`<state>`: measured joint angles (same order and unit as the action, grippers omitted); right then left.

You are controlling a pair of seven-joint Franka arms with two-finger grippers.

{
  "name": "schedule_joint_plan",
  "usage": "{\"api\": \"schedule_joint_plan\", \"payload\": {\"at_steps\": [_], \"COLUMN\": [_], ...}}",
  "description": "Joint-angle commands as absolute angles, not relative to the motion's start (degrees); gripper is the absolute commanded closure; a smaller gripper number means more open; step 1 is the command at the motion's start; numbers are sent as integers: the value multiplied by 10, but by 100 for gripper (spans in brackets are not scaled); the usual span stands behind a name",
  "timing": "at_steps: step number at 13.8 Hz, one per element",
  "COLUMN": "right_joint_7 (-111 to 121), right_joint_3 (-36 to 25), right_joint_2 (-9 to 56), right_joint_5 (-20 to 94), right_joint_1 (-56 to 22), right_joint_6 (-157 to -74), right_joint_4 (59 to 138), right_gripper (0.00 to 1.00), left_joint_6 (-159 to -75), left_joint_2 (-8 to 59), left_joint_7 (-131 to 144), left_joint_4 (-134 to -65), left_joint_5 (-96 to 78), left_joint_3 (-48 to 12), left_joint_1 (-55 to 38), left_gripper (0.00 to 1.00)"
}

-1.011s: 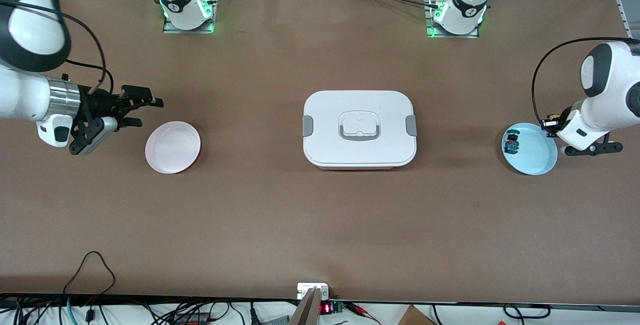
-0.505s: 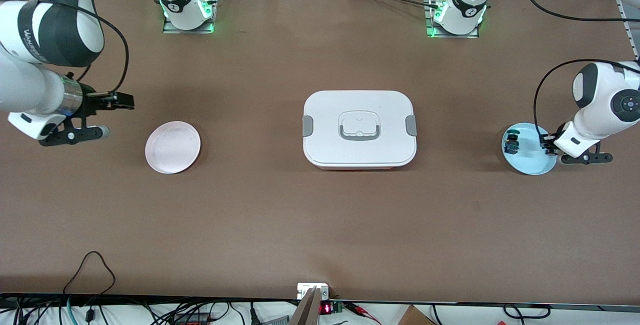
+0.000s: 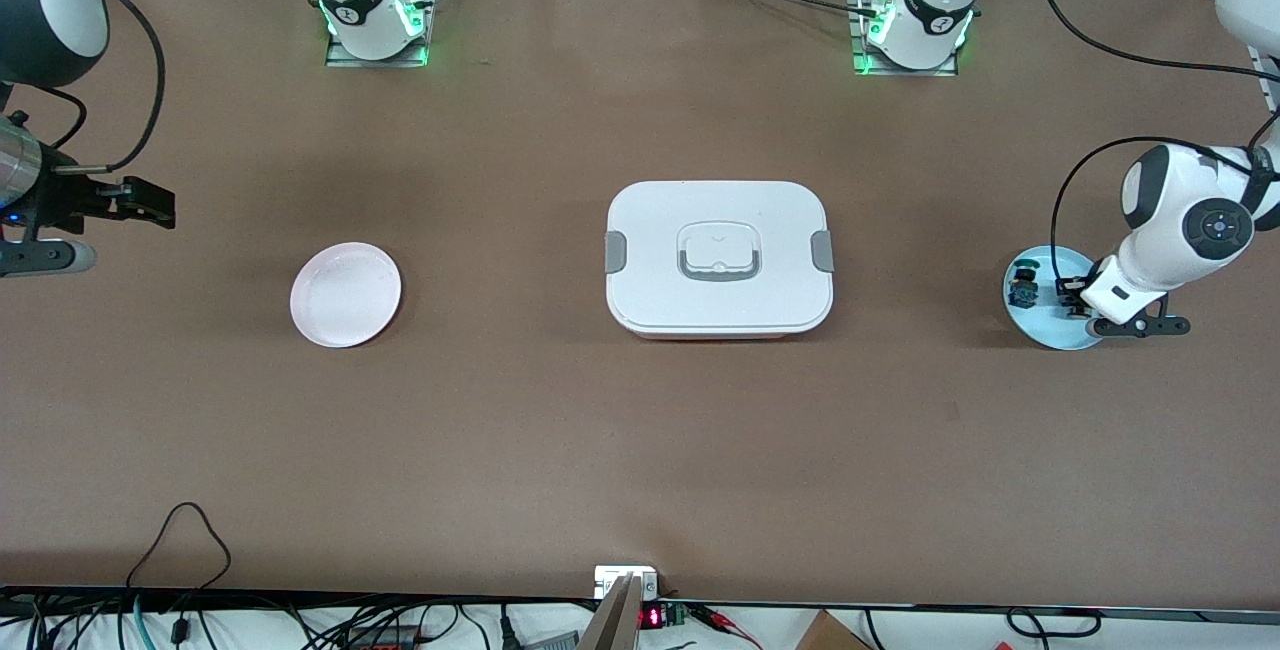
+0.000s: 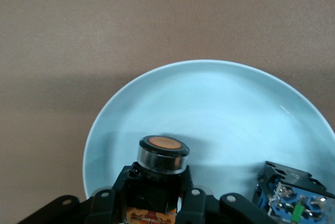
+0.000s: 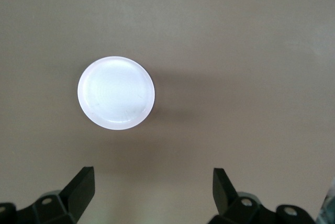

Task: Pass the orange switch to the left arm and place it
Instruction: 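Lower the switch onto the blue plate with the left gripper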

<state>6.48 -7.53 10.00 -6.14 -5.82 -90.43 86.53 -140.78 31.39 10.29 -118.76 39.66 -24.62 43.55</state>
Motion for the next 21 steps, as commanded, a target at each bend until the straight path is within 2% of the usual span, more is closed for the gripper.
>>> {"api": "schedule_joint_plan", "payload": {"at_steps": [1, 2, 3, 8, 10, 14, 18, 21], "right_joint_7": [46, 46, 46, 30, 30, 30, 18, 17], "right_joint_3": [-43, -43, -45, -47, -48, -47, -43, -40], "right_joint_2": [82, 78, 67, 40, 40, 38, 36, 37], "right_joint_5": [-64, -59, -26, -11, -11, -11, -11, -12], "right_joint_1": [-25, -25, -24, -20, -18, -14, -18, -25], "right_joint_6": [-901, -903, -916, -944, -949, -953, -938, -936], "right_joint_4": [868, 875, 896, 940, 940, 938, 936, 933], "right_gripper": [0, 0, 0, 0, 0, 0, 0, 0], "left_joint_6": [-1407, -1407, -1407, -1400, -1385, -1219, -1007, -952], "left_joint_2": [333, 334, 334, 317, 295, 265, 267, 268], "left_joint_7": [118, 118, 116, 117, 115, 112, 109, 111], "left_joint_4": [-1168, -1168, -1167, -1153, -1151, -1080, -930, -865], "left_joint_5": [425, 425, 425, 425, 421, 383, 338, 338], "left_joint_3": [-250, -250, -250, -258, -279, -382, -472, -506], "left_joint_1": [435, 435, 435, 436, 437, 457, 454, 448], "left_gripper": [59, 40, 0, 0, 0, 0, 0, 0]}}
